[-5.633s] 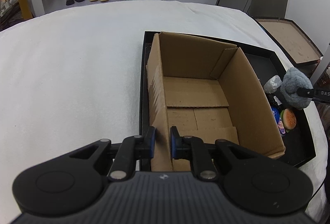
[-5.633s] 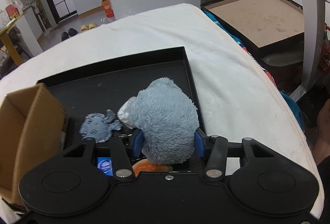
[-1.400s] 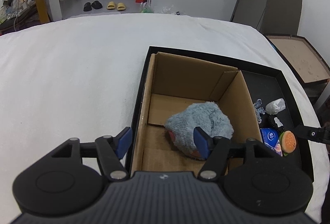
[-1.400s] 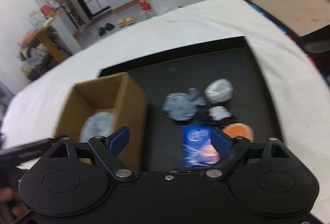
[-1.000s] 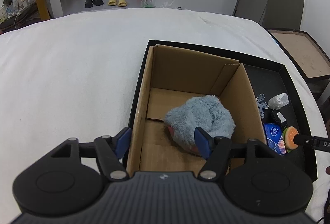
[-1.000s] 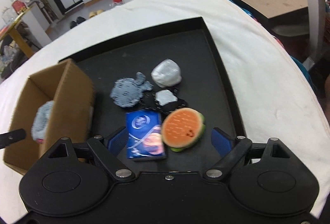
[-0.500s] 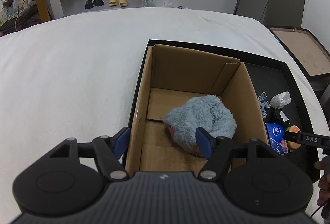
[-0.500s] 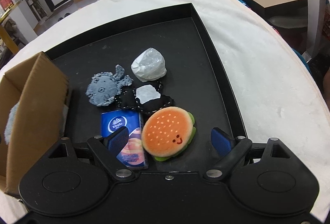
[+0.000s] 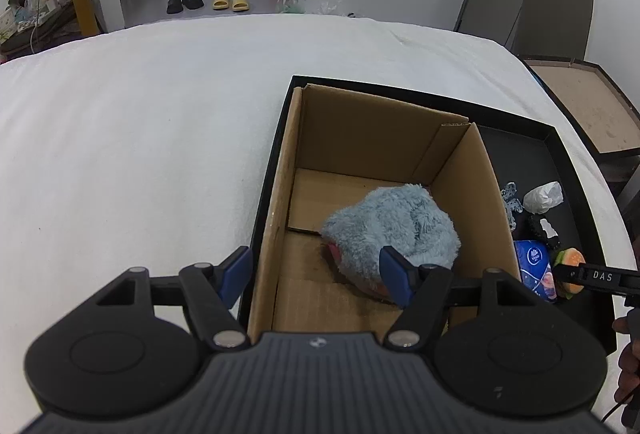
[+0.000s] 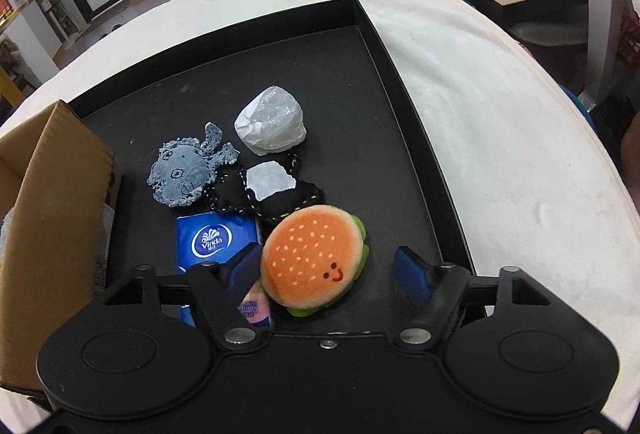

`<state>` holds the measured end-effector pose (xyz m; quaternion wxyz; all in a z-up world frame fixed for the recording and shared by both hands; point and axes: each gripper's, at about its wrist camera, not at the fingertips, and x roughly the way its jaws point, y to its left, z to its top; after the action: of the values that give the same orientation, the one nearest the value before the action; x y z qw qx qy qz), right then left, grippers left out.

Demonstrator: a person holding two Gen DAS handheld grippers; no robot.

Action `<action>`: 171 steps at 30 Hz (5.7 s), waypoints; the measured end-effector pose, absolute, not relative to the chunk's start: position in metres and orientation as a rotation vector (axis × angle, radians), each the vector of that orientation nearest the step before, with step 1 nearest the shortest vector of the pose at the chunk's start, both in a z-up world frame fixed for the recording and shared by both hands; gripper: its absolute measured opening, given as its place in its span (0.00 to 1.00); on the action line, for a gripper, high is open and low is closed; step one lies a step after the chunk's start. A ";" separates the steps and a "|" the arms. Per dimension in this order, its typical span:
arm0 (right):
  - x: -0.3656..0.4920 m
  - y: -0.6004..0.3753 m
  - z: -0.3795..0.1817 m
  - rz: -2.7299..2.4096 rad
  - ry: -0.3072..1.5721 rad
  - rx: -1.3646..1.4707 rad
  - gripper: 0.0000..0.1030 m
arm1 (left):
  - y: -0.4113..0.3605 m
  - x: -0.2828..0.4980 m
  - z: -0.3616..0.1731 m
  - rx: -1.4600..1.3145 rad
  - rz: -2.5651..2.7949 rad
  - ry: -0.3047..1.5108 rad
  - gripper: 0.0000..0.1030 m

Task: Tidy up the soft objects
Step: 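Grasp the hamburger plush with the right tool, then carry the hamburger plush into the box and release it, then grasp the blue Vinda tissue pack with the right tool, then lift the tissue pack into the box and open the right tool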

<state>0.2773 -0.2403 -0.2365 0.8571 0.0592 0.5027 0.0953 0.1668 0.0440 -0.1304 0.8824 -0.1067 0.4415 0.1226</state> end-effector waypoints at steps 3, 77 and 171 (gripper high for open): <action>0.277 -0.244 -0.238 0.187 1.073 0.131 0.59 | 0.045 0.166 -0.129 -0.224 0.259 0.916 0.66; 0.244 -0.042 -0.126 0.723 0.871 0.009 0.51 | 0.102 0.144 -0.144 -0.426 0.205 0.890 0.15; 0.268 -0.184 -0.189 0.363 1.081 0.001 0.49 | 0.050 0.174 -0.131 -0.249 0.301 0.933 0.66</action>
<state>0.2682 -0.1843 -0.1887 0.8419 0.0006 0.5115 0.1718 0.1740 0.0504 -0.1313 0.8749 -0.1195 0.4467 0.1440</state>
